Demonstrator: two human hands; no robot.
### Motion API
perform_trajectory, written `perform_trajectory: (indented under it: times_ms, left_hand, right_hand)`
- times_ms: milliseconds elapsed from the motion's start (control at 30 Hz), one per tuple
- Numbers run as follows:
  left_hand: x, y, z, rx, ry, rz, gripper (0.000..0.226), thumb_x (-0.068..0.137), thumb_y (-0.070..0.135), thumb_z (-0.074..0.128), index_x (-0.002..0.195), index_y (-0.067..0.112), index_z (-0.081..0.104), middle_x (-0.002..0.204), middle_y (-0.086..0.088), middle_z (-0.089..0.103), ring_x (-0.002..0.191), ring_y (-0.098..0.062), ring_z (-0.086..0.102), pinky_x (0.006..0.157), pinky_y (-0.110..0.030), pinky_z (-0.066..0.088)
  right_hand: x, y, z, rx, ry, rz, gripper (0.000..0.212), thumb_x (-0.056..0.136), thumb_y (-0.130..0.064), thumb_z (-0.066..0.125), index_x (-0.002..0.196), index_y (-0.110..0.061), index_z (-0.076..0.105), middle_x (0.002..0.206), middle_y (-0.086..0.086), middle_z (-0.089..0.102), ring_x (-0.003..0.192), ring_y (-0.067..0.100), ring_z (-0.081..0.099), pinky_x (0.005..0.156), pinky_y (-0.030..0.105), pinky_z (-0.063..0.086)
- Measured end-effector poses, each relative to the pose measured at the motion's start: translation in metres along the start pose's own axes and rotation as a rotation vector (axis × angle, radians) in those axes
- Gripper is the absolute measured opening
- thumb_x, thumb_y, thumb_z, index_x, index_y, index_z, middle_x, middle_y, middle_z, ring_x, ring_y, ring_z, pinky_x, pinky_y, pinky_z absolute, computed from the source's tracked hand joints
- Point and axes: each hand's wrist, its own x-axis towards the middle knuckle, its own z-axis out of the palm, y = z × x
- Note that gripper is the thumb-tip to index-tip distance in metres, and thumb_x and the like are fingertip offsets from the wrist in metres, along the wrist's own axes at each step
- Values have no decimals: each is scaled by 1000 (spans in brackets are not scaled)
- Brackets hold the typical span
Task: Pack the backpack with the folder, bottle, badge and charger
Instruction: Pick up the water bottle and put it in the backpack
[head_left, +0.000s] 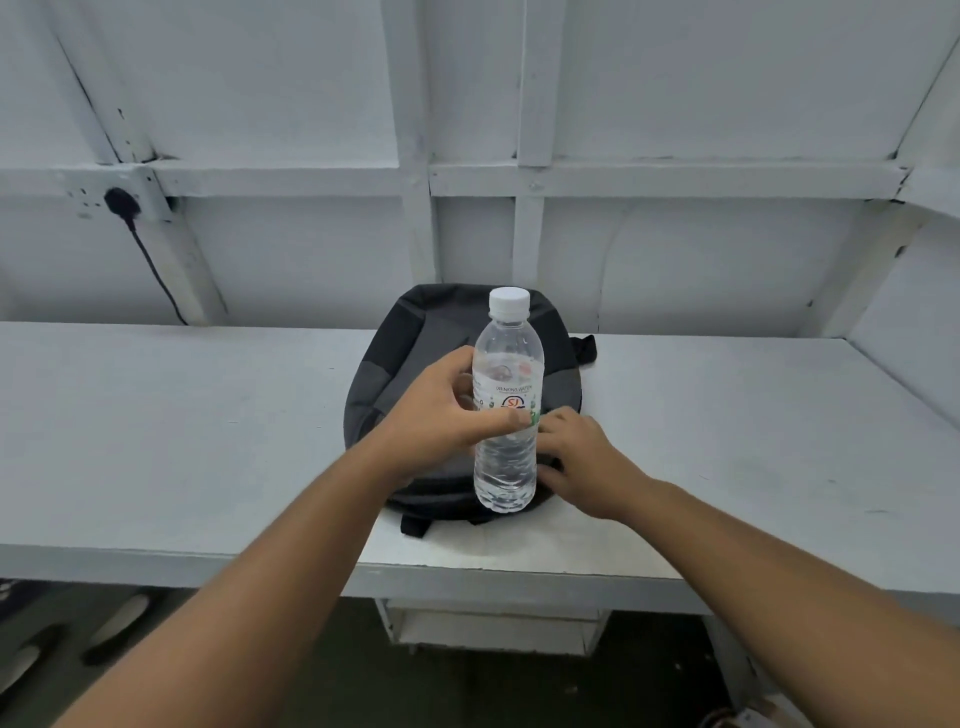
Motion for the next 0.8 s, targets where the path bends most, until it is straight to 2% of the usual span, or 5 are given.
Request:
perform_trajectory:
  times_ms: [133, 300, 467, 633, 800]
  left_hand:
    - [0, 3, -4, -23, -15, 25, 49, 79, 22, 86, 122, 25, 62, 110, 2, 76, 101, -16, 73, 91, -46, 60]
    - [0, 6, -7, -36, -67, 60, 54, 79, 23, 86, 127, 24, 60, 115, 2, 75, 106, -17, 73, 93, -46, 59]
    - [3, 0, -6, -5, -99, 96, 55, 78, 20, 87, 125, 23, 59, 116, 6, 74, 107, -12, 72, 95, -41, 59]
    - [15, -19, 3, 350, -139, 208, 61, 74, 33, 88, 125, 35, 55, 118, 17, 68, 109, -3, 65, 94, -35, 56]
    - [48, -56, 15, 719, -137, 397, 66, 82, 26, 81, 140, 36, 50, 141, 10, 61, 121, -17, 61, 95, -36, 54]
  right_hand:
    - [16, 1, -15, 47, 15, 27, 25, 93, -39, 54, 112, -30, 70, 100, -26, 48, 98, 5, 33, 86, 38, 34]
    - [39, -4, -39, 202, 49, 61, 12, 95, -23, 63, 103, -23, 72, 91, -18, 59, 93, 18, 53, 85, 43, 47]
    - [71, -7, -83, 417, 34, 178, 15, 92, -21, 70, 86, -34, 72, 92, -4, 71, 83, 14, 65, 72, 31, 50]
    - [106, -5, -135, 424, 60, 292, 19, 93, -24, 71, 111, -21, 77, 89, -7, 71, 74, -2, 61, 65, 10, 45]
    - [124, -6, -158, 436, 84, 319, 17, 92, -22, 71, 108, -21, 78, 76, -16, 67, 70, -4, 59, 69, 13, 44]
